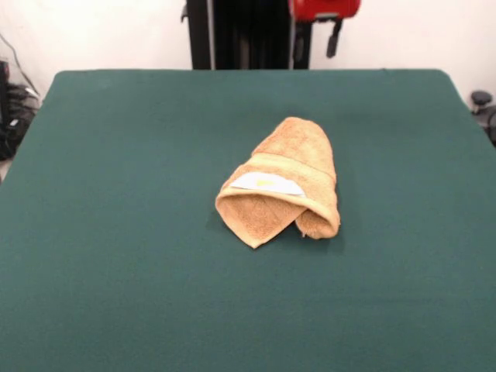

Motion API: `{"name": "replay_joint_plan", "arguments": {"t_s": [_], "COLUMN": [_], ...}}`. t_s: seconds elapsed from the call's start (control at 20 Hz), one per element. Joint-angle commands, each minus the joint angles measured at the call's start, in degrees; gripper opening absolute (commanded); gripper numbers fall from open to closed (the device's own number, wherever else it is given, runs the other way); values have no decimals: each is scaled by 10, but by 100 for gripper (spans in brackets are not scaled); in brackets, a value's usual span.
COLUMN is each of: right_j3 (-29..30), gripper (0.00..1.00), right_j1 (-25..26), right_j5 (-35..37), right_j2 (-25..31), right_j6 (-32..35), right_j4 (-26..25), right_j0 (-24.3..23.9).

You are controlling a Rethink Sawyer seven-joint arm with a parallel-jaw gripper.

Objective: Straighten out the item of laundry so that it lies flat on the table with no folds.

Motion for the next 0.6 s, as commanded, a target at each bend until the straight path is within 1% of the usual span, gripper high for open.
{"name": "replay_joint_plan", "arguments": {"t_s": [0.05, 0.1, 0.15, 0.3, 0.45, 0.6], "right_j3": [-124, -129, -145, -192, -218, -234], "gripper": [100, 100, 100, 100, 100, 100], "right_j1": [49, 48, 47, 41, 43, 21], "right_j5": [-11, 0, 6, 64, 82, 138], "right_j2": [67, 81, 81, 85, 72, 107], "right_j6": [20, 14, 7, -29, -1, -77], "right_j4": [-27, -30, -38, -61, -48, -85], "right_j0": [2, -6, -1, 3, 10, -6]}}
